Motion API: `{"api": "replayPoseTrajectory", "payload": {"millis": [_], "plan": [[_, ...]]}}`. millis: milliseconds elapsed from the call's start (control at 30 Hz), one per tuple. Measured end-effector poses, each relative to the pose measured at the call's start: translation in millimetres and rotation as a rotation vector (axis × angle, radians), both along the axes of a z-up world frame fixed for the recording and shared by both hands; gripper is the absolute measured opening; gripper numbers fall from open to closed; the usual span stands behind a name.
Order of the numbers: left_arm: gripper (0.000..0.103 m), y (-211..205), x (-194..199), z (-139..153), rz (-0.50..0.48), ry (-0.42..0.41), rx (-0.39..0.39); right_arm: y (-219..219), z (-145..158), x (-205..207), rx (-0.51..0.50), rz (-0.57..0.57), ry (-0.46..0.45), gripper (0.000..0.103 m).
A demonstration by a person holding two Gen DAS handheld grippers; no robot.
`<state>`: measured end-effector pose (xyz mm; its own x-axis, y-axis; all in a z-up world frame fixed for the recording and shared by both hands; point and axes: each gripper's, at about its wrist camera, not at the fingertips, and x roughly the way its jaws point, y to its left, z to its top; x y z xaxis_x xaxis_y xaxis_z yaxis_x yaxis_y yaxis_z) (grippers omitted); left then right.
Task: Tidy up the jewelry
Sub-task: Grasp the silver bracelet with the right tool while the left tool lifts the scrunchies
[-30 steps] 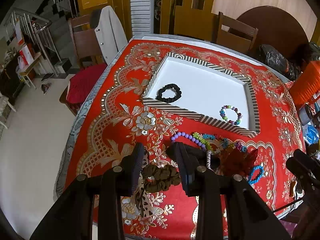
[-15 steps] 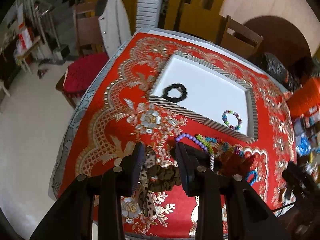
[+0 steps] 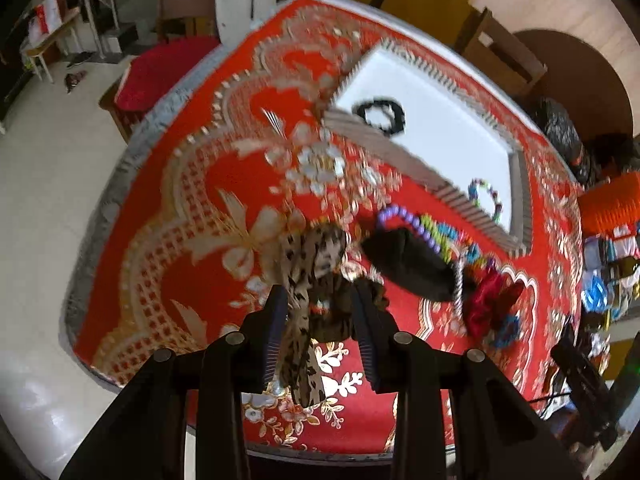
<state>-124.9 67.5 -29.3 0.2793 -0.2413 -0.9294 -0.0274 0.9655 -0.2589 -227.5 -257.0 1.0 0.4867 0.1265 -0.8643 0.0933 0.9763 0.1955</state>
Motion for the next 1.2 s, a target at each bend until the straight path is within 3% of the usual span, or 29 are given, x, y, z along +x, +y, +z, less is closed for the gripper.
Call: {"api": "replayPoseTrajectory", "payload": {"millis": [267,400,533,667,800,933,1033,1200], "plan": [[0.020,-10.1,2.7,-42.4,-0.037,0.076,0.039,-10.4,-19.1,-0.7,0.008,-0.009,0.022,0.062],[0.020,-16.8,3.4,-50.2,-0.061,0.089,0.063,-10.0,-21.9,8.0,0.056,-0.021,0.026,0.062],[0.020,-25.7,6.1,-53.1,-0.096,0.085,0.119,14.3,-16.4,26.5,0.157,0.067,0.008,0.062],[0.020,-28.3,7.5,-54.3,-0.108,0.083,0.140,58.2,-12.9,50.0,0.226,0.222,-0.010,0.050],[0.020,-26.6,10.3,-54.3,-0.107,0.089,0.132,99.8,-16.9,65.7,0.195,0.312,-0.007,0.046],[0.020,-23.1,12.4,-51.8,-0.104,0.091,0.135,122.3,-14.5,76.8,0.192,0.351,0.000,0.042],[0.020,-18.4,14.6,-46.1,-0.089,0.071,0.144,134.5,-15.2,87.3,0.203,0.367,0.021,0.025],[0.020,-16.0,16.5,-52.5,-0.089,0.097,0.141,150.5,-29.0,96.9,0.153,0.382,0.064,0.022]]}}
